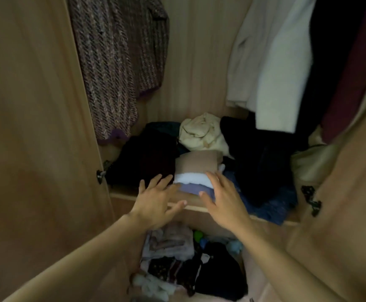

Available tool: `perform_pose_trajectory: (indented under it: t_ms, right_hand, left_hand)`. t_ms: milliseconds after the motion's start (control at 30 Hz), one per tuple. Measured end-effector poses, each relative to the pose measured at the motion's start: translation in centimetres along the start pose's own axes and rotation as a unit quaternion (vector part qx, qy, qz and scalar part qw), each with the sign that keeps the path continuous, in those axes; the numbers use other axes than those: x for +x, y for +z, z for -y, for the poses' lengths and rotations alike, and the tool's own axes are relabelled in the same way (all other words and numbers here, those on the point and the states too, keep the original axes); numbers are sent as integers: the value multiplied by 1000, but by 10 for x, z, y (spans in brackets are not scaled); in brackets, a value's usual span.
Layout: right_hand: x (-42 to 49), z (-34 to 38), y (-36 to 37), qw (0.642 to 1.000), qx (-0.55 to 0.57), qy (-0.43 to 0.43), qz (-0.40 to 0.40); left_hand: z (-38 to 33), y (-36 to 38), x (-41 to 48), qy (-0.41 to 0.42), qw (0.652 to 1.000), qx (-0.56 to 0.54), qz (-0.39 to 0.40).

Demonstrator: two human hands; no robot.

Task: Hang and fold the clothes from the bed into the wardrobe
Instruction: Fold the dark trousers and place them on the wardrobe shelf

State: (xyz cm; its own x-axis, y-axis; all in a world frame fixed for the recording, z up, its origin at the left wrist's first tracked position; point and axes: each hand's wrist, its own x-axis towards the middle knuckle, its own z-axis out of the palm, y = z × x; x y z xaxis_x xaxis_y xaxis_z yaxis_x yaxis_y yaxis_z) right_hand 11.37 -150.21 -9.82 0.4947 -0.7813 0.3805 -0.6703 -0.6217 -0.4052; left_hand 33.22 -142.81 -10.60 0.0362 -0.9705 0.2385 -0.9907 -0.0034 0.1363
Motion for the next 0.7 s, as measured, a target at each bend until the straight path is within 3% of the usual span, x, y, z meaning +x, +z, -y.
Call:
perform_pose_trajectory:
  t_ms: [100, 333, 533, 633, 700]
  right_hand:
    - [-37, 3, -11, 999, -33, 23, 9]
    - [-110, 6, -57, 995, -81, 54, -20]
    - [-193, 22, -94, 987, -91, 118, -51]
    - [-253, 30, -103, 975, -131, 167, -68]
    - [-300, 39, -105, 955, -160, 244, -49]
  left_hand:
    - [-27, -2, -32, 43, 998, 44, 25]
    - [-73, -37, -59, 87, 996, -5, 6]
    - [-118, -31, -92, 200, 980, -8, 15]
    - [-147, -12, -114, 260, 965, -14, 20]
    - [-170, 4, -133, 313, 948, -21, 48]
